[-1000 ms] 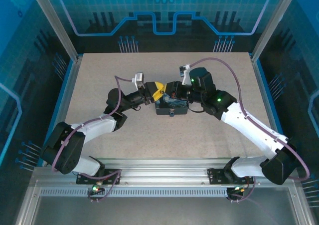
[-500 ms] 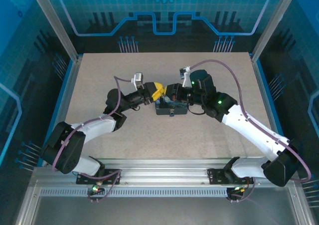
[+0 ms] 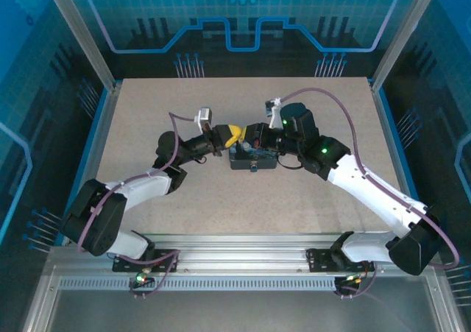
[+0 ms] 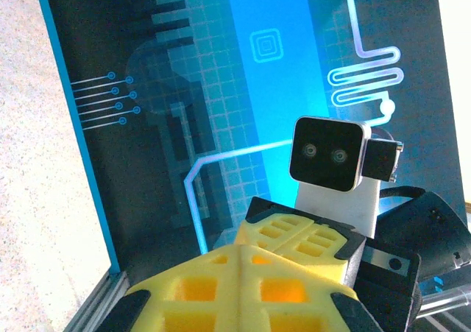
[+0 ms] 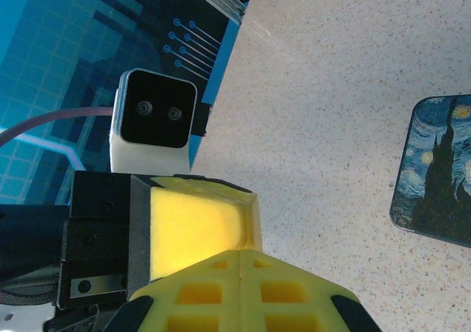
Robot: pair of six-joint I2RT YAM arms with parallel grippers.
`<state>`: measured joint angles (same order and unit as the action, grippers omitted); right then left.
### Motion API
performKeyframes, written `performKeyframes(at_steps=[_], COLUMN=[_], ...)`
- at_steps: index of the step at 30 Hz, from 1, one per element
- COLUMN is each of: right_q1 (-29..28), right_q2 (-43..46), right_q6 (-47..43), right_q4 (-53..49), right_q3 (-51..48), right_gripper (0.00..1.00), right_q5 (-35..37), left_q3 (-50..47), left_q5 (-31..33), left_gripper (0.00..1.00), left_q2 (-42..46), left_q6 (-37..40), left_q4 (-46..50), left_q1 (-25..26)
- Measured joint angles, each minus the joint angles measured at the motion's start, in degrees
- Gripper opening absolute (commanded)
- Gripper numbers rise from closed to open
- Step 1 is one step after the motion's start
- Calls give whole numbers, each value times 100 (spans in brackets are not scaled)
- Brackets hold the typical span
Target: Unlock the padlock with the key
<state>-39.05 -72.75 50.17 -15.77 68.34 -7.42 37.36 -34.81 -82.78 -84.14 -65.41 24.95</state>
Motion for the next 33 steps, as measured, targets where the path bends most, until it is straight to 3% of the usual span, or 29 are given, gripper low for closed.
performKeyframes(at_steps=[4, 8, 10, 15, 18, 21, 25, 31, 33], right_q1=[0, 0, 0, 7, 9, 9, 9, 9, 9], right_q2=[0, 0, 0, 0, 0, 0, 0, 61, 157], right_q6=[0, -2, 0, 0, -2, 0, 0, 0, 2], right_q4=[0, 0, 0, 0, 2, 7, 4, 39, 52], right_q3=[0, 0, 0, 0, 0, 0, 0, -17, -87], right_gripper=[0, 0, 0, 0, 0, 0, 0, 0, 0], right_q5=[0, 22, 46, 83, 87, 101, 103, 127, 153], left_q3=[0, 0, 0, -4, -4, -15, -79, -81, -81], left_q5=[2, 0, 2, -22, -20, -22, -13, -17, -17], left_gripper=[0, 13, 30, 38, 35, 18, 14, 0, 4], left_q2=[-17, -17, -26, -55, -55, -87, -188, -302, -302], left_q6=[2, 4, -9, 4, 4, 24, -46, -133, -149], left_q4=[-2, 15, 17, 39, 37, 15, -96, -96, -98], left_q1=[0, 0, 0, 2, 26, 90, 116, 116, 114])
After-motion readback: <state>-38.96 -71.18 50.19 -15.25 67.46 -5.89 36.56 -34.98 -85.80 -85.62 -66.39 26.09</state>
